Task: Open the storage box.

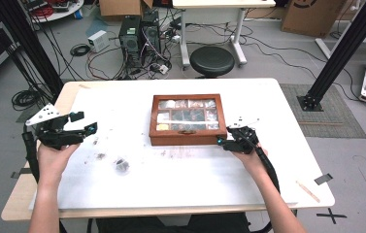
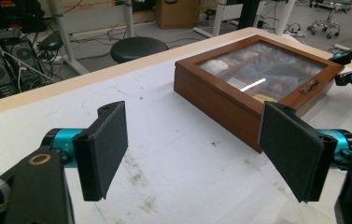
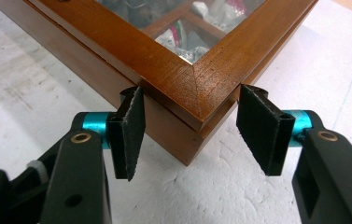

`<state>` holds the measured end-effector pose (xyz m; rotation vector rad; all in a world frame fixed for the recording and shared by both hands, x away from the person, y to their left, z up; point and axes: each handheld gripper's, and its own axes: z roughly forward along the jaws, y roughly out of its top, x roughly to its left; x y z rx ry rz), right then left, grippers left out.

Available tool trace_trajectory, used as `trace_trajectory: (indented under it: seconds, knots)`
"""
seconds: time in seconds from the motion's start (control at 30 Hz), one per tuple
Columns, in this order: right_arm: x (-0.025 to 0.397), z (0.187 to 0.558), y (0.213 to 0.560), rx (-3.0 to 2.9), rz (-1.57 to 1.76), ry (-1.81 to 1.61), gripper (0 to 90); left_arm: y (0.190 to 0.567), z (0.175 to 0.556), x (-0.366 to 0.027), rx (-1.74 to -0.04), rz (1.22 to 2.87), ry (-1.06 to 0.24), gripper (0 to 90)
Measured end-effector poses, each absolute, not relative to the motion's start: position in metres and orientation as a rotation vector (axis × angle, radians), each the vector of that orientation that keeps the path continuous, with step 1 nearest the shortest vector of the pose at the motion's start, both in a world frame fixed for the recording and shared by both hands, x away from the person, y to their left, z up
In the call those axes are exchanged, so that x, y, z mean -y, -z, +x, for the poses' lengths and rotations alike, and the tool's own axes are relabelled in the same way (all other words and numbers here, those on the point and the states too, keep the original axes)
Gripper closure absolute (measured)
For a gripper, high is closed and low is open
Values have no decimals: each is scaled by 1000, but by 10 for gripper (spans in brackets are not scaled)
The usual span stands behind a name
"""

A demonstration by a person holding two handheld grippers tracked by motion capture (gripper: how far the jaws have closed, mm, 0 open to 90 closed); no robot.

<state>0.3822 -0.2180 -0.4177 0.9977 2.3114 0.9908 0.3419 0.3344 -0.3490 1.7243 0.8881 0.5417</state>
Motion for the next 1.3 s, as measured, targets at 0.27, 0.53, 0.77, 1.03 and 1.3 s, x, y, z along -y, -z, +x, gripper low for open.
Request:
trace_trajectory:
  seconds: [0.27,0.53,0.77,1.03,1.3]
  knots:
    - [220,380,414,-2260,1003,-1018,449,349,342,-334,-886,1724,-538,242]
    - [220,378,408,-2202,1017,-1067,452,347,341,-335,-880,1715,-538,242]
    - [220,377,402,-2158,1032,-1095,430,346,341,-335,-875,1711,-529,242]
    - [221,380,389,-2115,1021,-1159,457,345,341,-332,-871,1712,-517,242]
    - [222,383,380,-2100,1014,-1178,463,343,341,-331,-862,1716,-509,242]
